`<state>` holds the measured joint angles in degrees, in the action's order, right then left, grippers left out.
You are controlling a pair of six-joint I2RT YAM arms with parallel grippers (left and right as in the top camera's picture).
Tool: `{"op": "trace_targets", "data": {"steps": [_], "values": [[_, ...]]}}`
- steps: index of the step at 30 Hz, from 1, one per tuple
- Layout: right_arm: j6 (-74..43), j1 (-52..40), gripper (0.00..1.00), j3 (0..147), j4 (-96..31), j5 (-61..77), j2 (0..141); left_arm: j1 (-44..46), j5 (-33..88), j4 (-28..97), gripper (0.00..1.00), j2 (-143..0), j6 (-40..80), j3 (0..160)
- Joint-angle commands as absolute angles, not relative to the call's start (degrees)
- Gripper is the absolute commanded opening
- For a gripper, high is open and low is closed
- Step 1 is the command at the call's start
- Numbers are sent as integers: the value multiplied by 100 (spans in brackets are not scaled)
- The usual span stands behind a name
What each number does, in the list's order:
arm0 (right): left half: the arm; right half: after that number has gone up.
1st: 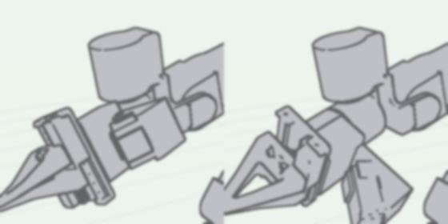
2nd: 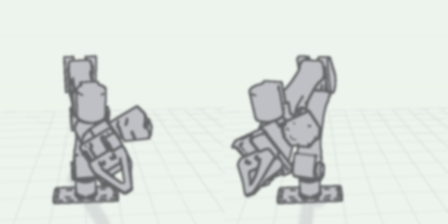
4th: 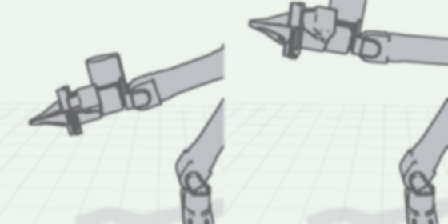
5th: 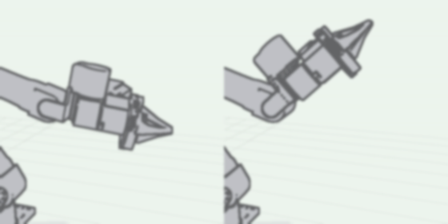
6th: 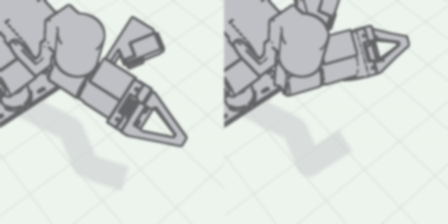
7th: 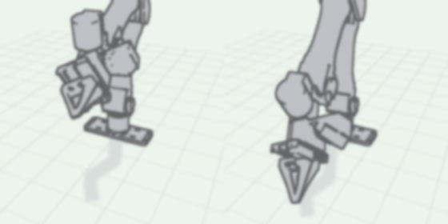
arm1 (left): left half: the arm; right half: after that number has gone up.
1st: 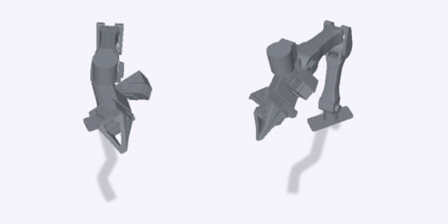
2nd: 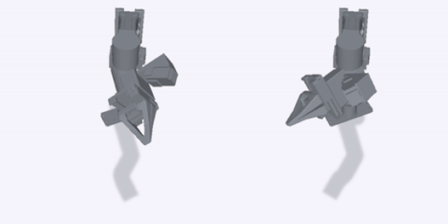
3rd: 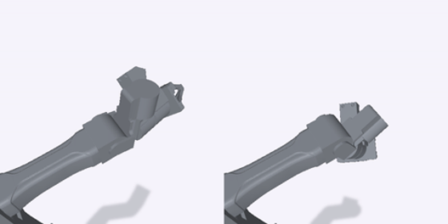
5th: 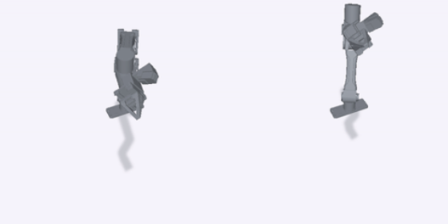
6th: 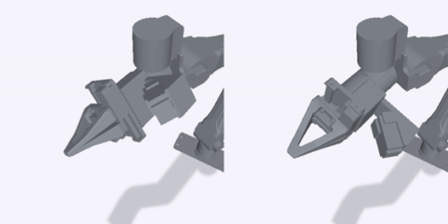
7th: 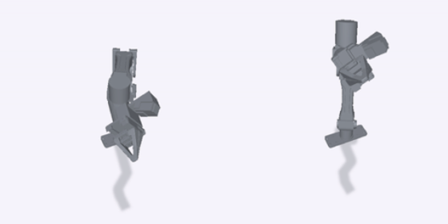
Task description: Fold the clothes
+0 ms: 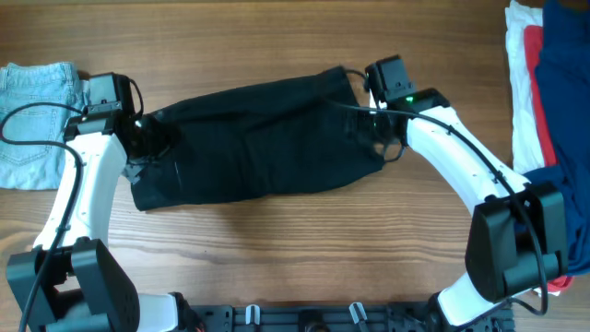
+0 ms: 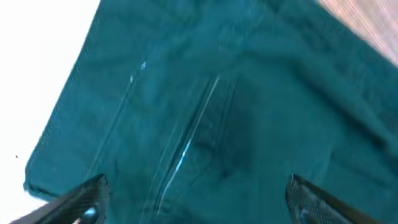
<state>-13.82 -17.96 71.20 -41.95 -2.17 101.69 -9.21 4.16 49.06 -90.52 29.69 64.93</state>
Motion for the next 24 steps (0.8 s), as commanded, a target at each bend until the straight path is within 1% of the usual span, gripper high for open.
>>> {"op": "trace_targets", "data": {"steps": [1,7,9,10,11,12,13,14,16,17,18,20,23,24], "values": [[-1525,-1813,99,6731,-4200,379,10298,-794,598,4956,87,-9153,2869,6224],[-1721,-1802,99,6254,-4163,633,10573,-519,600,5155,88,-9174,2869,5999],[-1817,-1804,98,6114,-3883,915,10794,-384,598,5166,88,-9174,2869,5999],[-1802,-1804,90,6095,-3822,1114,10868,-322,598,5151,88,-9174,2869,5999],[-1800,-1804,76,6095,-3835,1155,10899,-272,596,5148,88,-9174,2869,5999],[-1800,-1802,29,6095,-3913,1146,10897,-246,593,5153,88,-9174,2869,5999],[-1815,-1802,4,6095,-3986,1081,10897,-246,593,5159,88,-9174,2869,5999],[-1922,-1802,5,6095,-4084,895,10895,-246,593,5159,88,-9174,2869,5999],[-2646,-1796,4,6095,-4681,113,10844,-246,593,5196,88,-9174,2869,5999],[-3017,-1796,4,6095,-5057,-270,10801,-246,593,5229,88,-9174,2869,5999],[-3662,-1796,4,6090,-5743,-928,10726,-246,578,5284,88,-9174,2869,5999],[-3817,-1798,4,6029,-6145,-1184,10654,-246,550,5310,88,-9174,2867,5999],[-3861,-1798,4,5857,-6241,-1033,10516,-246,550,5328,88,-9174,2867,5999],[-3846,-1798,8,5859,-6145,-923,10416,-246,550,5345,88,-9174,2867,5999]]}}
